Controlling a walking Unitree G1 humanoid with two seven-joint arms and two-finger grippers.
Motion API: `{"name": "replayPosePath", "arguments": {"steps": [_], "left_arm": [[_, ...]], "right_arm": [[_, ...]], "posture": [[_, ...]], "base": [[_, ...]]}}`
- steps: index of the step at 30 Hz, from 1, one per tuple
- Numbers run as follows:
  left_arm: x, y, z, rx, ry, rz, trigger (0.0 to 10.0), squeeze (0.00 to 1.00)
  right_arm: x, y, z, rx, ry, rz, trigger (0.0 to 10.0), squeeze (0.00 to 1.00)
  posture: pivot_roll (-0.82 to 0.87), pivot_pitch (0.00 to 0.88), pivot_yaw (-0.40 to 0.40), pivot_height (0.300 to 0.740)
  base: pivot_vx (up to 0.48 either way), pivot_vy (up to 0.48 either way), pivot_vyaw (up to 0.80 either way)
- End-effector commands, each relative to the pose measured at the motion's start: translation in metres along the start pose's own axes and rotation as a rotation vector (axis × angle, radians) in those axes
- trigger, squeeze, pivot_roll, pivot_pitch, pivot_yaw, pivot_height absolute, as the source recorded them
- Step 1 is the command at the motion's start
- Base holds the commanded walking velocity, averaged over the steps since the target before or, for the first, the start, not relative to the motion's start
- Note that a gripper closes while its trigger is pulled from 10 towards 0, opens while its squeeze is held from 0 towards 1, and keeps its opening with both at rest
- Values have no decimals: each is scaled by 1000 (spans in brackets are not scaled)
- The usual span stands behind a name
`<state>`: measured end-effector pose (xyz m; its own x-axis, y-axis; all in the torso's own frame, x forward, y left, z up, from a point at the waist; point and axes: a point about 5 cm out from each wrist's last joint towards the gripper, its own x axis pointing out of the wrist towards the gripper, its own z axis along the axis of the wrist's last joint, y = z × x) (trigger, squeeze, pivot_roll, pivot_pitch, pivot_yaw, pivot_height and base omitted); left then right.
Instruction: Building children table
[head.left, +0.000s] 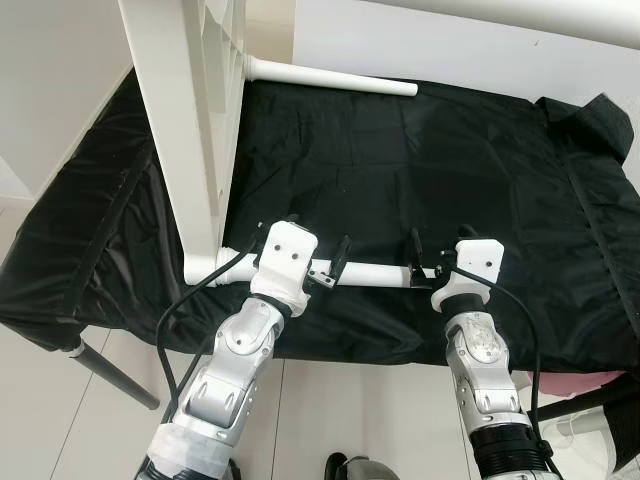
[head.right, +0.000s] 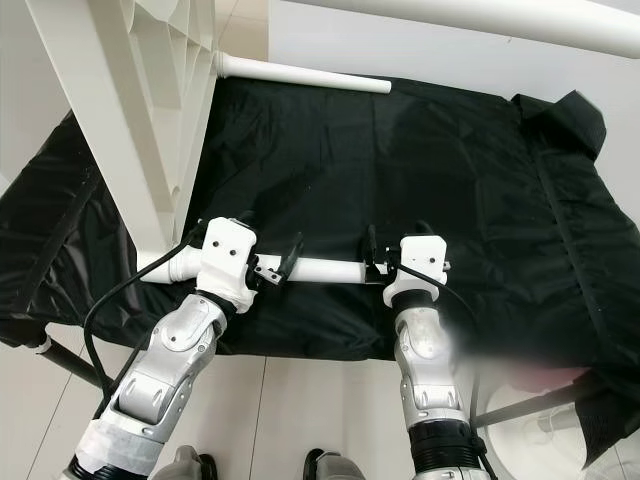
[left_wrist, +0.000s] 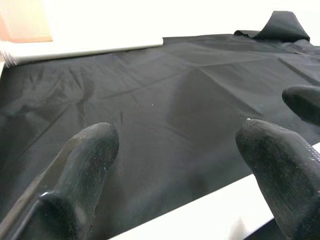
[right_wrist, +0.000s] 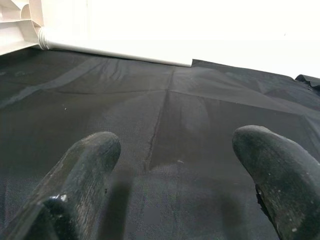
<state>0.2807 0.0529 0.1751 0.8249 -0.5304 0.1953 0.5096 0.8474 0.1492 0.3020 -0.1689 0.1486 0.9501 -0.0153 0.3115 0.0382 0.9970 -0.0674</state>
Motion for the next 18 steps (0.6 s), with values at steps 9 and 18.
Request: {"name": "replayPosePath", "arguments": {"steps": [9,18], "left_arm": [[2,-3,-3,2,6,-23,10000,0],[3,-3,-5,7,12,-19,10000,0]], "right_arm": [[-3,-2,-4,-9,11,-3,10000,0],[-3,0,-4,-9,12,5,10000,0]], "posture": [[13,114,-80,740],[14,109,-84,740]], "base": [[0,0,0],[0,-362,0]]}}
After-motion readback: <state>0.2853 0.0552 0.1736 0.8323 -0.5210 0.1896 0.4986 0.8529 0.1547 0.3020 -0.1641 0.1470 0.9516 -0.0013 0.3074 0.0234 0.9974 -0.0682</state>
